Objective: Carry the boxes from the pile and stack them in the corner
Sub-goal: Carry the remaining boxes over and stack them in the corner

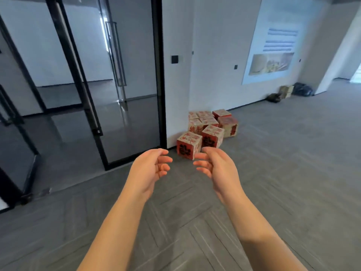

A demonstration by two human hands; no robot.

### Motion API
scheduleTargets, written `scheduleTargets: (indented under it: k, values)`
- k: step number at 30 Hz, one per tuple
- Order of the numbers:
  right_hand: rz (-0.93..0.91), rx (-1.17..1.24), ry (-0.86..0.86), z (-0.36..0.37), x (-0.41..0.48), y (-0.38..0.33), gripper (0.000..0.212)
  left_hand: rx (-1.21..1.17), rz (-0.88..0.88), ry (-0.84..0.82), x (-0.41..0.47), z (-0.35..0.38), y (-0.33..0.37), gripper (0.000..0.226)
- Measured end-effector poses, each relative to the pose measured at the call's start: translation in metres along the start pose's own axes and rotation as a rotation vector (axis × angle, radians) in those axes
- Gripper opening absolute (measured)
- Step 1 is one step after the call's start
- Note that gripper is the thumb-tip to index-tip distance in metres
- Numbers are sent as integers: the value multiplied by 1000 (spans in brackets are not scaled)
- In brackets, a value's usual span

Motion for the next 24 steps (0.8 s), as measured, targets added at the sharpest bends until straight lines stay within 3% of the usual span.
scheduleTargets:
  k: [8, 15, 24]
  values:
    - [-29, -80, 209, -68, 169, -14, 15, -49, -105, -124, 193, 96, -39, 24]
    - [-2, -42, 422, -140, 292, -28, 16, -27, -218, -327, 335, 227, -79, 24]
    - [26, 2, 486, -224, 450, 2, 18, 91, -260, -385, 469, 339, -154, 24]
Point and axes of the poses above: each hand's wrist, its own x-axis towards the middle knuckle, its own z-axis out of the palm, y = z × x, the point moved 5 cm from there along x, towards the middle knuckle, and after that the axes turned 15 degrees about -x, right-handed, at the moved point
